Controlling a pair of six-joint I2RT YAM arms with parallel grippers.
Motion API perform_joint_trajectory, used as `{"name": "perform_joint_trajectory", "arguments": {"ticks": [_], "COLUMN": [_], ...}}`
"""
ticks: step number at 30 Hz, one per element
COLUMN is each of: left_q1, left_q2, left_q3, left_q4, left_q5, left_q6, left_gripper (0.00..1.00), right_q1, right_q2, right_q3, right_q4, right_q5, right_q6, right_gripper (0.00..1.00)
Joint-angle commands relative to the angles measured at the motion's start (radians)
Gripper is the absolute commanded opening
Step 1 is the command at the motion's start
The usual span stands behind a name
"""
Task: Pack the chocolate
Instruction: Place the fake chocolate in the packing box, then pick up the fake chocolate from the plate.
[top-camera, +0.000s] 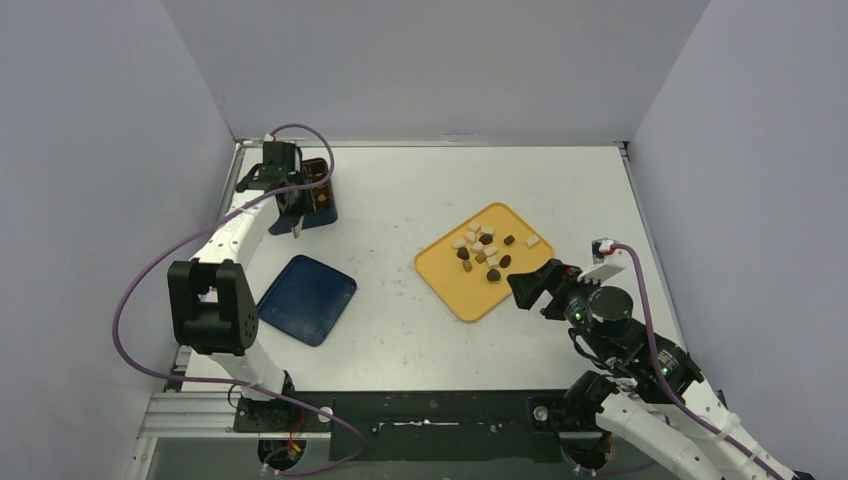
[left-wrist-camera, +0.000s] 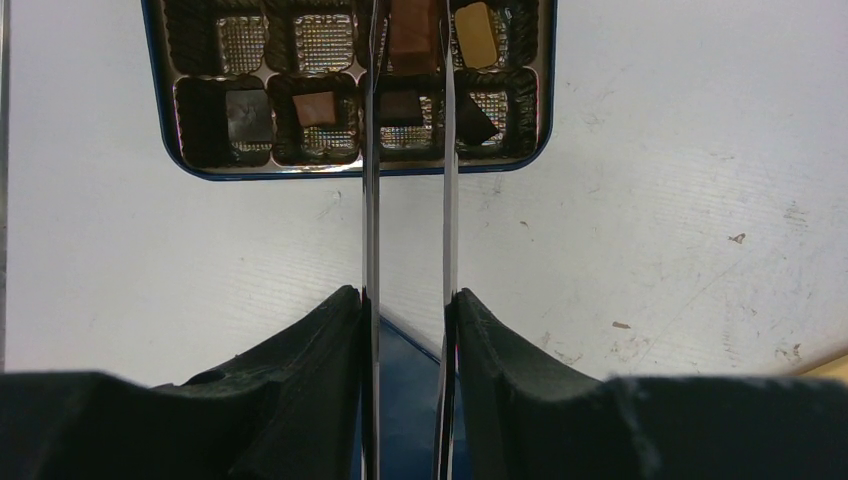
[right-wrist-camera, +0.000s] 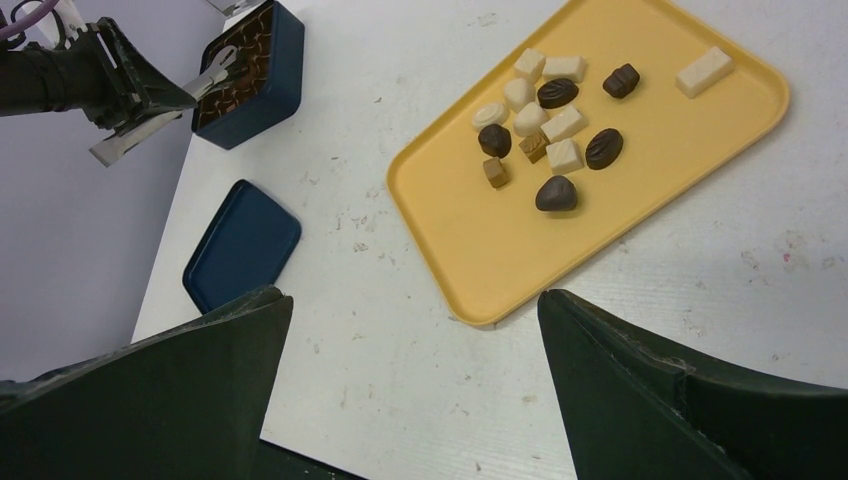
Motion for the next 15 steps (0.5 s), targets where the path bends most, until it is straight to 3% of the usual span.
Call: {"name": "perform_joint_trajectory", "arguments": {"ticks": [1,15], "left_q1": [0.008,0.007], "left_q2": [-0.002,-0.074], "left_q3": [0.039,0.043], "left_q4": [0.037,0.039], "left_q5": [-0.017,0.028], "left_q6": [0.018,0.012], "left_gripper": [0.36,0.38], "right_q1": [0.008,0.008], "right_q2": [-0.012,-0.028], "right_q3": [0.021,0.02], "right_q4": [0.044,0.027], "right_q5": [0.0,0.006], "right_q6": [-0.009,-0.008], "right_gripper": [1.0,1.0]}}
